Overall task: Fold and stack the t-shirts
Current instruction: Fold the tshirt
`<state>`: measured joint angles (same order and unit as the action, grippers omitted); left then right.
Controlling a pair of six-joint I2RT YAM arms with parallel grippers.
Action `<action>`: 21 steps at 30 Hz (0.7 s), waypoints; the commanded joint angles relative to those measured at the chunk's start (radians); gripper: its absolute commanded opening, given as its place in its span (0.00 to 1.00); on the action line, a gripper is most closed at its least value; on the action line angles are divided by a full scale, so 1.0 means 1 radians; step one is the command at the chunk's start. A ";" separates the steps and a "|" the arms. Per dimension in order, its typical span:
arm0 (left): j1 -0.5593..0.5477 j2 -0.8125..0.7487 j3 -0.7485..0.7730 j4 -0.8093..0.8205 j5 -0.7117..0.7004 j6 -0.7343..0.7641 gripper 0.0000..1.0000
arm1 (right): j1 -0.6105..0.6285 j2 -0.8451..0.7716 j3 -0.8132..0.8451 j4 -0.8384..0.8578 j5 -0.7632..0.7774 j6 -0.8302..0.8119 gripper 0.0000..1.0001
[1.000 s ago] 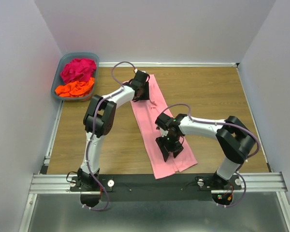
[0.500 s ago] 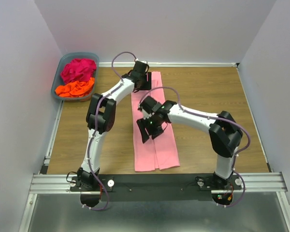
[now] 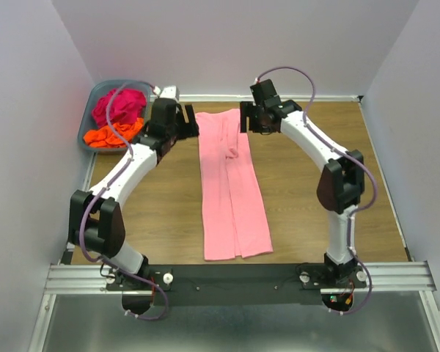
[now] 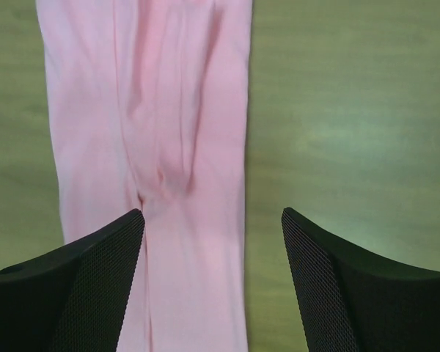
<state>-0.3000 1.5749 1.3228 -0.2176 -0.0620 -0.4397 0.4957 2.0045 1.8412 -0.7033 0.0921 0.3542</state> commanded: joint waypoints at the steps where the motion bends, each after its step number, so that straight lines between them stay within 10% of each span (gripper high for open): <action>1: -0.085 -0.036 -0.186 -0.006 0.033 -0.005 0.84 | -0.016 0.201 0.208 0.036 0.136 -0.018 0.85; 6: -0.152 -0.111 -0.378 0.004 0.120 -0.036 0.60 | -0.031 0.373 0.415 0.062 0.161 0.000 0.79; 13: -0.189 -0.095 -0.514 0.040 0.237 -0.033 0.28 | -0.074 0.513 0.516 0.229 -0.046 -0.004 0.41; 21: -0.209 -0.020 -0.553 0.075 0.347 -0.027 0.27 | -0.104 0.623 0.544 0.320 -0.219 0.058 0.40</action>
<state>-0.4950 1.5169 0.7933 -0.1780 0.1909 -0.4717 0.4084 2.5568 2.3520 -0.4618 -0.0002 0.3676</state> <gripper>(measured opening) 0.271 0.408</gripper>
